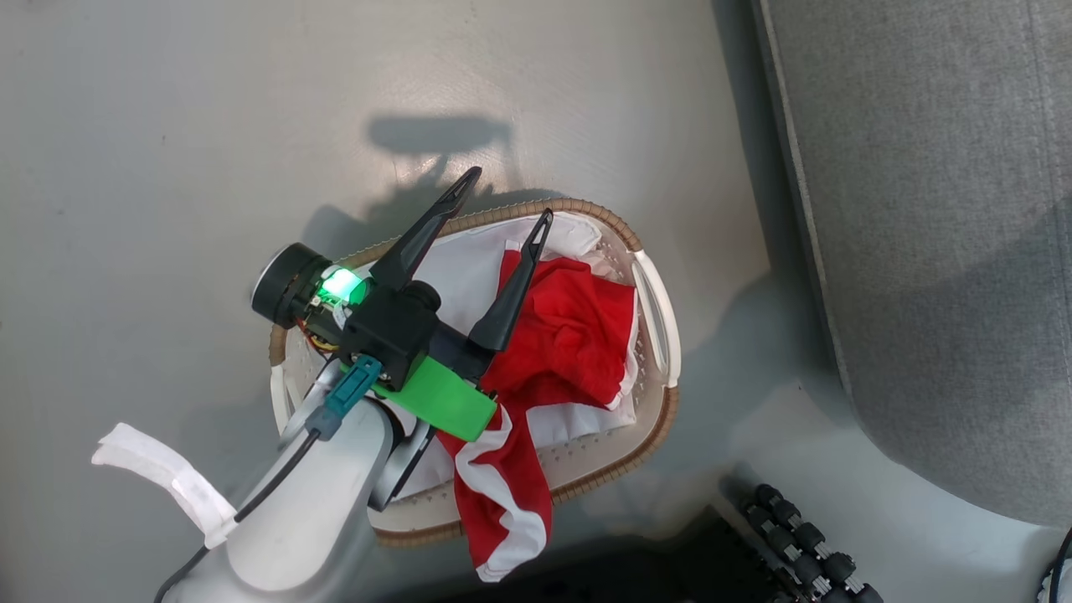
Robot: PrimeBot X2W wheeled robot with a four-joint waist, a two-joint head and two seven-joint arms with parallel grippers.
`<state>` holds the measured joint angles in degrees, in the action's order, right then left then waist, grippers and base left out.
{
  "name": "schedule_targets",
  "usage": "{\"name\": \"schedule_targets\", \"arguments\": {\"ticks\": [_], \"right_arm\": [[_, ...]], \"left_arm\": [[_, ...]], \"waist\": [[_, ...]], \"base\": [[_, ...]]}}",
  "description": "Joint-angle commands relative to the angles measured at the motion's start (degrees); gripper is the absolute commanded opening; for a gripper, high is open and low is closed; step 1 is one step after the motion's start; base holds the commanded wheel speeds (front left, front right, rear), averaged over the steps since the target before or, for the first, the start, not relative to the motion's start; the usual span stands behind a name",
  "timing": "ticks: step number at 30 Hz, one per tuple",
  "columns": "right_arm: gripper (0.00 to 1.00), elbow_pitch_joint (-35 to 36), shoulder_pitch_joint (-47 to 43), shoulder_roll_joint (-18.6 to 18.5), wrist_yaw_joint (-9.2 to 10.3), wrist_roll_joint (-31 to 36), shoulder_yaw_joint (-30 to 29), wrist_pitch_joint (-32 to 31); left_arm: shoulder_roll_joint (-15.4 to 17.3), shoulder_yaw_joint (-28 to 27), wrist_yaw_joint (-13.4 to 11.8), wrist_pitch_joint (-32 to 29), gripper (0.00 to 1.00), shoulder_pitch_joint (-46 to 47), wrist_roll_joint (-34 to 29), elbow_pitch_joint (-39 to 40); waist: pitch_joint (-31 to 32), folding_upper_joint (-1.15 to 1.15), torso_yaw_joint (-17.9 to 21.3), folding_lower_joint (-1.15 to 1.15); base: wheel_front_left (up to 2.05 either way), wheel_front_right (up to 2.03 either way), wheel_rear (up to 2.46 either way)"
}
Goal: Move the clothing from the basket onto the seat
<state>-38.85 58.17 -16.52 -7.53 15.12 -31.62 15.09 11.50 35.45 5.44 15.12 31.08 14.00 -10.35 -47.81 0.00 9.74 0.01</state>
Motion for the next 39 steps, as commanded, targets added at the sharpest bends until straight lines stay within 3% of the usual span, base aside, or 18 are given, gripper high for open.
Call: {"name": "schedule_targets", "arguments": {"ticks": [1, 13, 28, 39], "right_arm": [[1.0, 0.52, -2.02, 0.05, 0.08, -0.55, -0.09, 0.12], [1.0, 6.15, -14.34, 2.58, 0.08, -2.67, 1.68, 0.12], [1.0, 6.15, -17.7, -0.02, 0.08, -7.19, 15.02, 0.12], [1.0, 7.83, -23.89, 6.3, 0.08, -10.1, 25.72, 0.12]], "left_arm": [[-0.15, -0.1, -0.21, 0.04, 1.0, 0.36, 0.26, -0.15], [-1.67, -4.21, -0.12, 0.03, 1.0, -2.67, 0.99, -1.15], [-6.92, -15.35, 1.3, 0.04, 1.0, -9.44, 2.99, -3.09], [-8.47, -24.56, 1.05, 0.04, 1.0, -17.23, 2.6, -4.91]], "waist": [[1.12, 0.0, 0.37, -0.01], [11.19, 0.0, -0.46, -0.01], [28.51, 0.0, -6.04, -0.01], [39.47, 0.0, -10.86, -0.01]], "base": [[0.0, 0.0, 0.0], [0.0, 0.0, 0.0], [0.0, 0.0, 0.0], [0.0, 0.0, 0.0]]}}
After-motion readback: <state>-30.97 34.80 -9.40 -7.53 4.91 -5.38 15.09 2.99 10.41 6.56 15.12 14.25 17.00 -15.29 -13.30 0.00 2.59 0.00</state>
